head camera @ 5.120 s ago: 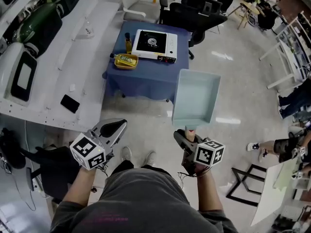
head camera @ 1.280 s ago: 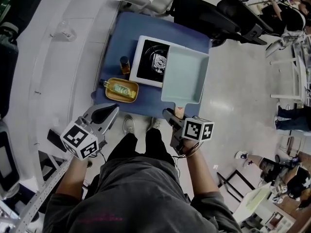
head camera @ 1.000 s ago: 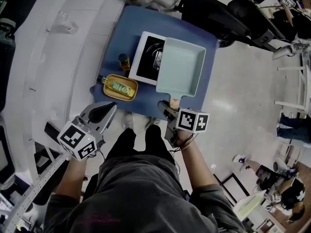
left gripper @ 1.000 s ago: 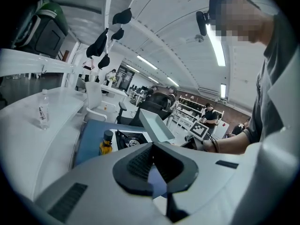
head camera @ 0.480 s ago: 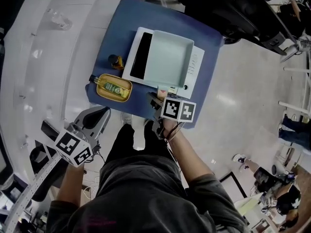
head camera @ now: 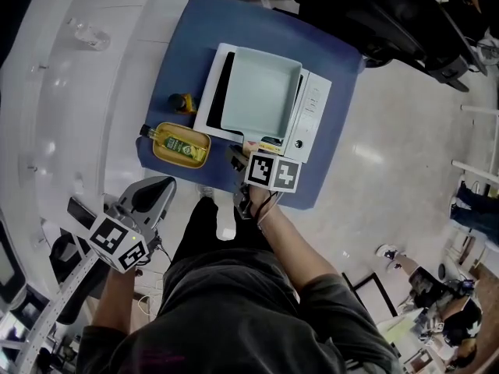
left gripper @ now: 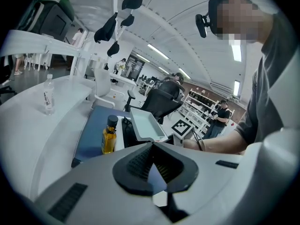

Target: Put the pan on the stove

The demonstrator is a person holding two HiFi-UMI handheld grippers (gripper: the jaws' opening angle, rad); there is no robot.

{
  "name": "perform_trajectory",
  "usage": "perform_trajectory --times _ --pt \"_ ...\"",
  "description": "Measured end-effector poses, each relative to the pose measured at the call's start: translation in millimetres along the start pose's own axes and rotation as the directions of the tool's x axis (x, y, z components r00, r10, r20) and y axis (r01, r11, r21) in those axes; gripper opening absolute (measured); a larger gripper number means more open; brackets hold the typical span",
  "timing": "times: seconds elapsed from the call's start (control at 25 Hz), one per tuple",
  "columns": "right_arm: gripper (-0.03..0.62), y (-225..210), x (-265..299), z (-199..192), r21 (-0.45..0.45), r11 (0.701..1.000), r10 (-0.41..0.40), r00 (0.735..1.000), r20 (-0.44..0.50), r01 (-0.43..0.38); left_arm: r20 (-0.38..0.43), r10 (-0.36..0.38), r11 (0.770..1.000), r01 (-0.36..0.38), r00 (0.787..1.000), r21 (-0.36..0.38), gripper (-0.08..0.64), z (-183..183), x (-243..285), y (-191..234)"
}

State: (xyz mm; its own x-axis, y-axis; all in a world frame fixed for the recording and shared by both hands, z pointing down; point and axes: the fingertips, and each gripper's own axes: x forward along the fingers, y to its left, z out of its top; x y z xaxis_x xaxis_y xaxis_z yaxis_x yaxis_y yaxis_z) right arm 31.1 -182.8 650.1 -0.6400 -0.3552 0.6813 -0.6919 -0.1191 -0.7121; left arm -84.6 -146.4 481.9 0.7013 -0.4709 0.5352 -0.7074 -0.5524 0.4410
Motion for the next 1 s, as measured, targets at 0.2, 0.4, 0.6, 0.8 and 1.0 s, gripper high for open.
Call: perform_trajectory --times 0.2,0.4,0.6,0.8,1.0 --pt "0.086 -4.8 5.6 1.8 0.021 0.999 -0.024 1.0 -0.004 0.025 -0.016 -0.003 1.0 0.002 1.0 -0.012 0.002 -0.1 4.3 6.0" --pt "0.086 -2.0 12.3 2.4 0.036 0.998 -0.045 0.999 0.007 0.045 -0.024 -0.004 1.0 0.004 1.0 -0.021 0.002 2.1 7.6 9.7" --pt "0.086 -1.2 17.8 2.2 0.063 0.996 -0.07 0.998 0.005 0.069 -0.029 -0.006 1.0 0.005 1.0 -0.024 0.002 4.7 8.6 14.0" --pt "0.087 1.7 20.3 5.0 0.095 0.994 -0.061 0.998 0.007 0.06 -0.028 -0.01 1.0 0.009 1.0 -0.026 0.002 6.5 9.5 17.0" --pt "0.087 3.5 21.7 6.0 0.116 0.992 -0.052 0.999 0.003 0.051 -0.028 -0.019 0.999 0.019 0.999 -0.029 0.002 5.2 9.1 17.2"
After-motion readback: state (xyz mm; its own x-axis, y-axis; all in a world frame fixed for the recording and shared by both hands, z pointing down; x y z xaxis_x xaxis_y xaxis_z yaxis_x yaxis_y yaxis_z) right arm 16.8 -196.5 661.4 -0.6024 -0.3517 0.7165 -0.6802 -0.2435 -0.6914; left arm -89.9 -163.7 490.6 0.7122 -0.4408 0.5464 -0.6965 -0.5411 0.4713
